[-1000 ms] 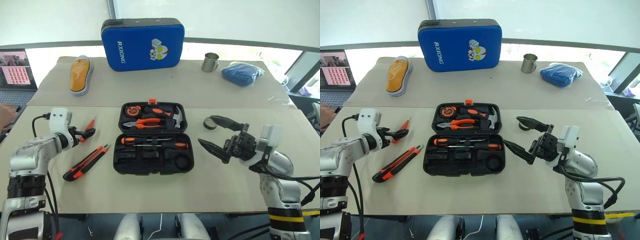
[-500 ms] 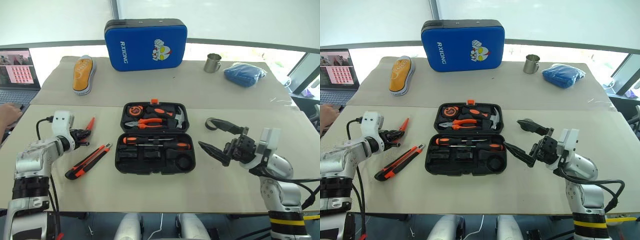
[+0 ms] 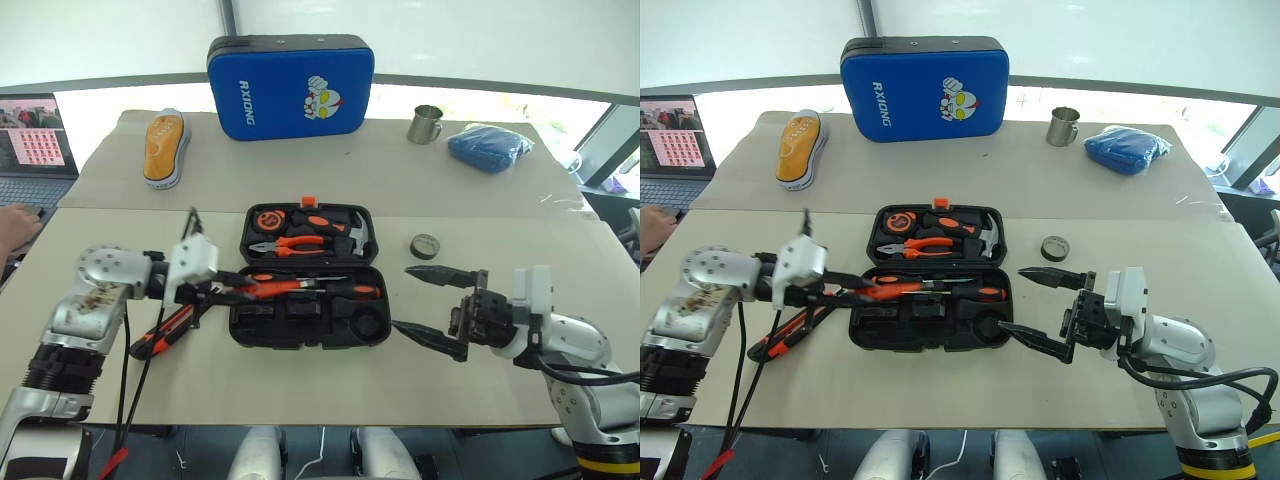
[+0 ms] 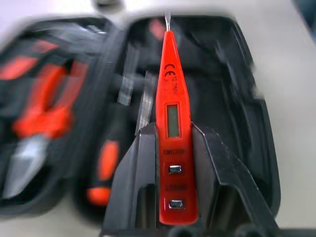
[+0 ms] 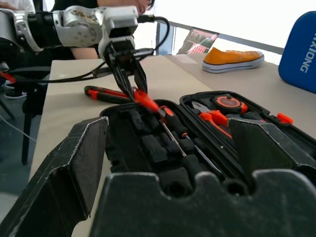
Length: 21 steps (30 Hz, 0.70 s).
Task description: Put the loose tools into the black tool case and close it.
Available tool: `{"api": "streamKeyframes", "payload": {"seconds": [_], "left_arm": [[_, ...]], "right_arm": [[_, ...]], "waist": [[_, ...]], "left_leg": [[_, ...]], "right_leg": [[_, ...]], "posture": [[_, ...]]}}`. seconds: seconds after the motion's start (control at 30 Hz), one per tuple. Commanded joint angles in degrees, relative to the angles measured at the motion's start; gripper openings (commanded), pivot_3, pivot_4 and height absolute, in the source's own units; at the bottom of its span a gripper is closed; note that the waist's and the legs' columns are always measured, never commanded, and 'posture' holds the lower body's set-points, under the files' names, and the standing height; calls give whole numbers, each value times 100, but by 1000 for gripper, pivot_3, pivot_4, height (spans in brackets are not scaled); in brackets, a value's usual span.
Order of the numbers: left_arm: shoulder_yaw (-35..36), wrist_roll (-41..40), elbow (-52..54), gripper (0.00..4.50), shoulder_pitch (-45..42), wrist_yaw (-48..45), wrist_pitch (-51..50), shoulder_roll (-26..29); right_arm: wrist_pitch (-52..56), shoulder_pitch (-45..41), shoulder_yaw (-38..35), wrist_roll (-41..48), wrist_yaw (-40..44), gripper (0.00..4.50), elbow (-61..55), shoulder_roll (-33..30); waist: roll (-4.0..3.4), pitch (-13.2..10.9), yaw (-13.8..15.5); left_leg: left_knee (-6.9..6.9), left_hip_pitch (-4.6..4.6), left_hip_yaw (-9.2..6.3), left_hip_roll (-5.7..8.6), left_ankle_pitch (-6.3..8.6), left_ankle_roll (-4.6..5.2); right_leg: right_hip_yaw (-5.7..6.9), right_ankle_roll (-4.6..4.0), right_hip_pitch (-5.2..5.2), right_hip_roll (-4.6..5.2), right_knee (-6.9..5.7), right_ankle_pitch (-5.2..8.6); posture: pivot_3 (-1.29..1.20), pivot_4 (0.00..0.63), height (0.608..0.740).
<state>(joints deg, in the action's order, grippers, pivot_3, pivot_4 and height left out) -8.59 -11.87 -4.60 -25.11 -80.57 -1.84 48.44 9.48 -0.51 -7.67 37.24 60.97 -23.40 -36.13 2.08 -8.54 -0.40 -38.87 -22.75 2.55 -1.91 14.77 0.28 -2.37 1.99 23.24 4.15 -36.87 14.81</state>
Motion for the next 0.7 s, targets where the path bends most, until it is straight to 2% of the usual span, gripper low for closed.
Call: {"api": "streamKeyframes", "payload": {"seconds": [0.03, 0.3, 0.5, 0.7], "left_arm": [[-252, 539, 65, 484, -173, 228, 100, 20], [-490, 936, 197, 484, -329, 584, -437, -125], [-363, 615, 452, 484, -401, 648, -1114, -314], [-433, 642, 768, 484, -518, 756, -1506, -468]], "right_arm": [[39, 38, -109, 156, -118, 4500, -277, 33], [21, 134, -106, 196, -140, 4500, -322, 109], [85, 209, -83, 296, -85, 4500, -280, 139], [490, 320, -216, 741, -279, 4500, -293, 168]], "waist": [[1, -1, 3], [1, 0, 59], [1, 0, 114], [2, -1, 94]], "left_leg": [[0, -1, 0, 0, 0, 0], [-10, -3, -4, 3, 0, 2], [-15, 2, -5, 3, -2, 5], [-18, -8, -16, 1, -2, 6]], "right_leg": [[0, 0, 0, 0, 0, 0], [1, 5, -4, 5, -4, 2], [1, 5, -9, 4, -13, 2], [1, 6, 1, 1, -13, 3]], "posture": [[0, 150, 740], [0, 150, 740], [0, 150, 740], [0, 150, 740]]}}
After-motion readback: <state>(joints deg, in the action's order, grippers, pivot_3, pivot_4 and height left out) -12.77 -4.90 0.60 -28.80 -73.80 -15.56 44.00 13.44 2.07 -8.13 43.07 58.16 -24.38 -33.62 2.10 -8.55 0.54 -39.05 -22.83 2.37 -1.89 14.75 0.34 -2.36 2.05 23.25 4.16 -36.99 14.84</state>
